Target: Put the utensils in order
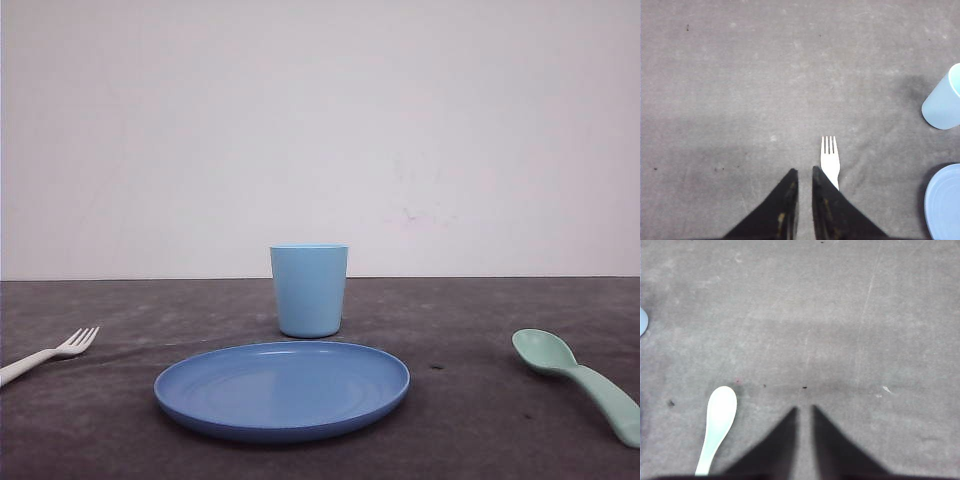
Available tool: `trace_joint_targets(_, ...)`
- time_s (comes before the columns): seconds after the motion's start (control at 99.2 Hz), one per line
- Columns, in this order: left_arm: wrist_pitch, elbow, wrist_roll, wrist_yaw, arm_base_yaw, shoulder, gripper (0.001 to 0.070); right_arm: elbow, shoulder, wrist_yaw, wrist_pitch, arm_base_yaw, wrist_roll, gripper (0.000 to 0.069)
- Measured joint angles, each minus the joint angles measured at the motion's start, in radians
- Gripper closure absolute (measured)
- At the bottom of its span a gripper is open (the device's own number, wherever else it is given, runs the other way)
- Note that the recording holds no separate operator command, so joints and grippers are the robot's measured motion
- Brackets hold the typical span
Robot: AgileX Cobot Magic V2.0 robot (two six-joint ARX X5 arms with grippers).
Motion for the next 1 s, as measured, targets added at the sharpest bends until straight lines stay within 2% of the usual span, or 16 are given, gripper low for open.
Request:
trace_joint_targets(0.071,0.000,0.000,0.002,0.000,0.000,0.000,0.0579,0.000,0.000,0.000,-0.002,0.000,0.000,0.0384)
trace_joint_targets(0.161,0.001,0.000,0.004,0.000,0.000,0.000,0.0364,0.000,0.000,-0.001,-0.002,0.000,0.000,0.0204)
trace_joint_targets(0.222,0.001,0.000,0.005,0.001,0.000,0.002,0.0228,0.000,0.000,-0.002,-0.002,0.000,0.000,0.0117)
trace_joint_targets(0.303,0.003,0.000,0.003,0.006,0.000,0.013,0.0150,0.000,0.000,-0.002,-0.002,0.000,0.000,0.0059)
trace_joint_targets(0.454,0.003,0.000,-0.019,0.014,-0.019,0.065,0.0121,0.000,0.000,-0.002,-0.005,0.000,0.000,0.0035)
trace_joint_targets(0.998,0.051,0.000,-0.058,0.007,-0.178,0.447,0.0121,0.000,0.000,-0.002,-0.009,0.000,0.000,0.0032)
